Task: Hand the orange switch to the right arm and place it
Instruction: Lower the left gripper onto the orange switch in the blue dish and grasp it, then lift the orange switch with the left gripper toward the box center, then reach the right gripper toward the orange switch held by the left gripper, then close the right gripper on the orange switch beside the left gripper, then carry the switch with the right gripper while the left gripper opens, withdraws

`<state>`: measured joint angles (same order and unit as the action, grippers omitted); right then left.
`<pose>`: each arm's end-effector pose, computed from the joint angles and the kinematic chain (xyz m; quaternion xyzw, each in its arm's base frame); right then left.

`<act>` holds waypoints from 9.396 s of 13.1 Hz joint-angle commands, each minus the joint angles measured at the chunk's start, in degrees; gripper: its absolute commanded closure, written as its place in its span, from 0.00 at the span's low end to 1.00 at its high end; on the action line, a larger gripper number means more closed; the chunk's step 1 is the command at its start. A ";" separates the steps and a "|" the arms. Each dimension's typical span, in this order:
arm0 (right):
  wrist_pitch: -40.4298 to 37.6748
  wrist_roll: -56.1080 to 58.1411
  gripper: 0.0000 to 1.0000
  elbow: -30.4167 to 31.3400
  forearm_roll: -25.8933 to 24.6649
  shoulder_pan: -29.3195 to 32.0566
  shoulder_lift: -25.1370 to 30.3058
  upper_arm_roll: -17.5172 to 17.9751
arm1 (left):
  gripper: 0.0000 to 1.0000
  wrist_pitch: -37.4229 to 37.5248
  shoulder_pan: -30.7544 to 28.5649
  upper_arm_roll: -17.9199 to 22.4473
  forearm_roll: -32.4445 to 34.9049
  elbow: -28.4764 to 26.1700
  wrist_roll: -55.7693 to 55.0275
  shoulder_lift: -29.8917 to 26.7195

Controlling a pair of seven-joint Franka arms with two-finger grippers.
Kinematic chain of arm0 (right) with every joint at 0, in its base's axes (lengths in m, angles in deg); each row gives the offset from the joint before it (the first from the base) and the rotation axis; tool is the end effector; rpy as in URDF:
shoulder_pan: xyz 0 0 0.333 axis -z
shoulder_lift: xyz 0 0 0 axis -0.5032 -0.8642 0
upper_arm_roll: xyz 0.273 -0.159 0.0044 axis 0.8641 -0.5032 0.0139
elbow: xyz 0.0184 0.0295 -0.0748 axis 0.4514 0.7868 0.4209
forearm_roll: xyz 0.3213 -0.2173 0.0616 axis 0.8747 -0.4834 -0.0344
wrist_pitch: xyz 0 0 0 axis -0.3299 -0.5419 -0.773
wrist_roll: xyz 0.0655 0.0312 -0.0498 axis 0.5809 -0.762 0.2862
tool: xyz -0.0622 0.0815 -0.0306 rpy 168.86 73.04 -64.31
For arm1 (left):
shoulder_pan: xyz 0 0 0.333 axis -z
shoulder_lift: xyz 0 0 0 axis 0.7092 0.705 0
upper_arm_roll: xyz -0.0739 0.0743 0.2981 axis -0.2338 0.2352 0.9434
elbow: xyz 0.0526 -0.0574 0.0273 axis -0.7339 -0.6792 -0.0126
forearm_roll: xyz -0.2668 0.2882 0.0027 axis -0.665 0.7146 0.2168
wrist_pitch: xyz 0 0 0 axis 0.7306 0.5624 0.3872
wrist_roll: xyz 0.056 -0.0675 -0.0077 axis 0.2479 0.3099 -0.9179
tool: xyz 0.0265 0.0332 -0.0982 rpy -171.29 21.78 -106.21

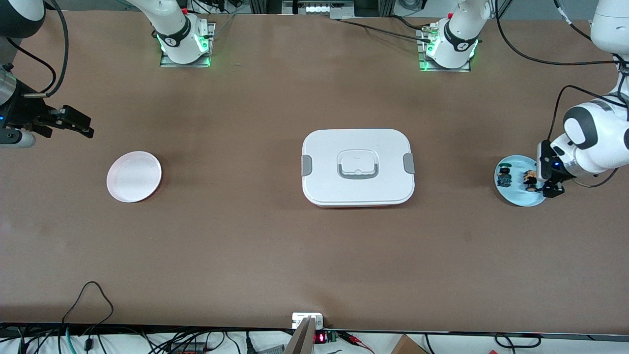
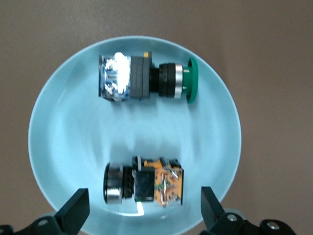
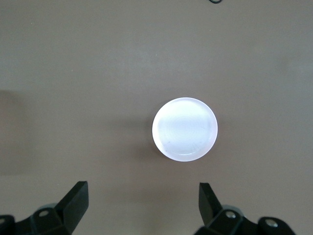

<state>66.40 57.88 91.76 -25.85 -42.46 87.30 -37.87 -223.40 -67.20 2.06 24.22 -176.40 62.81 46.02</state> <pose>0.5710 -0.0056 0.5760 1.0000 0.0002 -0.0030 0.0045 0.5430 0.2184 0.1995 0.6510 -0.7585 -0.0172 0.0249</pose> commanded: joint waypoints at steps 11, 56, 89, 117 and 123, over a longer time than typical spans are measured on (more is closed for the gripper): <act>-1.05 -0.03 0.00 -1.21 0.35 0.12 -0.74 0.23 | 0.08 -2.82 -7.06 -6.66 -0.18 0.85 3.48 2.70; -15.98 8.15 0.00 -0.42 43.82 4.78 -5.30 -0.21 | 1.00 44.04 -1.34 -39.35 -78.99 20.12 -5.07 0.00; 27.86 21.14 0.00 -9.73 115.49 -36.26 -27.89 0.49 | 1.00 43.50 -2.66 -40.93 -84.99 15.18 1.20 -4.77; 34.28 34.33 0.99 -9.65 122.26 -38.55 -26.58 1.19 | 0.00 43.76 -2.93 -40.93 -84.99 15.27 1.37 -4.51; 33.93 34.16 1.00 -9.56 121.64 -38.20 -26.31 1.02 | 0.00 46.12 -8.80 -40.58 -84.47 15.35 8.74 -3.46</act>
<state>100.02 91.34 82.55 95.29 -81.15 60.45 -36.98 -179.36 -71.95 -38.25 -59.05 -159.67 67.07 43.04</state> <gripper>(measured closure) 0.577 0.000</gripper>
